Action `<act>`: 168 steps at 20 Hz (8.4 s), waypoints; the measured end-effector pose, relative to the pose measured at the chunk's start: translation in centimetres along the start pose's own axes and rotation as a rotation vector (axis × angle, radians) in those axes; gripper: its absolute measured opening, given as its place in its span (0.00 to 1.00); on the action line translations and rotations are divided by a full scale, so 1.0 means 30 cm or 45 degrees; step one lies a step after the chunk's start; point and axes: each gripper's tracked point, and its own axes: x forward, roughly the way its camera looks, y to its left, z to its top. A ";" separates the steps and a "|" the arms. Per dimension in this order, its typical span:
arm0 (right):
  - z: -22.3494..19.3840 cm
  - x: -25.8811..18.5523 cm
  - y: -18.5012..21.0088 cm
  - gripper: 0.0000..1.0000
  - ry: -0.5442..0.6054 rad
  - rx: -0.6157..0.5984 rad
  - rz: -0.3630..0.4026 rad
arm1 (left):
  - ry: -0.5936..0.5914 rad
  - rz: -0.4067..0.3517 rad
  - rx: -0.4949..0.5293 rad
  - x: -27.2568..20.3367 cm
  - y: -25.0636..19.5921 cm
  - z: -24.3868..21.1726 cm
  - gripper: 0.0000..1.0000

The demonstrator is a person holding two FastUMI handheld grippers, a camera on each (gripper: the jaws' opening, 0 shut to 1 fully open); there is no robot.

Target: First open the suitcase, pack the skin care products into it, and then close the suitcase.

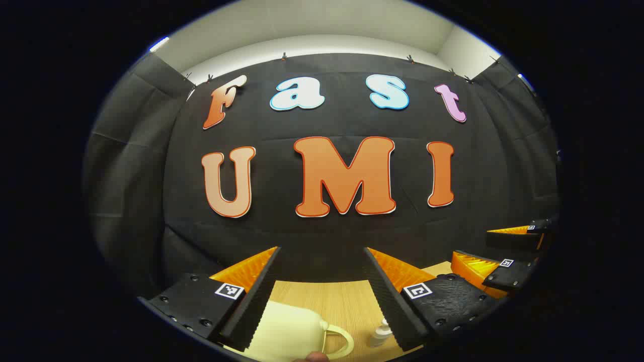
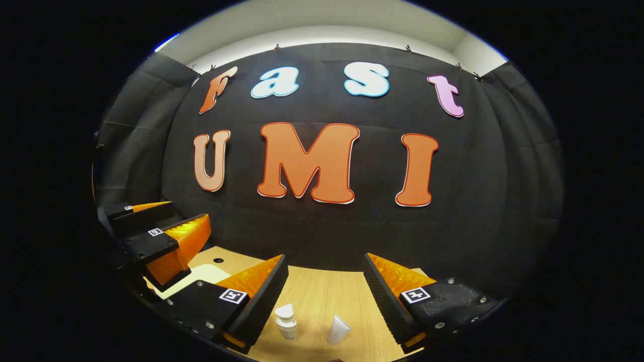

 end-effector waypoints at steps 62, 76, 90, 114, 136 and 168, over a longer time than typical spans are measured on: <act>-0.110 -0.082 -0.299 0.96 0.069 -0.064 -0.213 | 0.690 -0.483 1.286 -0.087 -0.133 -1.082 0.66; -0.176 -0.106 -0.296 0.96 0.131 -0.049 -0.155 | 0.562 -0.278 0.850 -0.034 -0.010 -0.719 0.09; -0.309 -0.110 -0.019 0.96 0.289 0.016 -0.007 | 0.463 0.022 0.346 0.040 0.401 -0.434 0.09; -0.225 0.040 0.223 0.96 0.290 -0.122 -0.219 | 0.721 0.368 0.151 0.078 1.469 -0.818 0.09; -0.191 0.020 0.166 0.96 0.257 -0.122 -0.233 | 0.563 0.205 0.130 0.143 1.147 -0.755 0.91; -0.461 0.047 -0.172 0.96 0.409 -0.059 -0.140 | 0.601 -0.628 0.132 0.148 -0.449 -0.919 1.00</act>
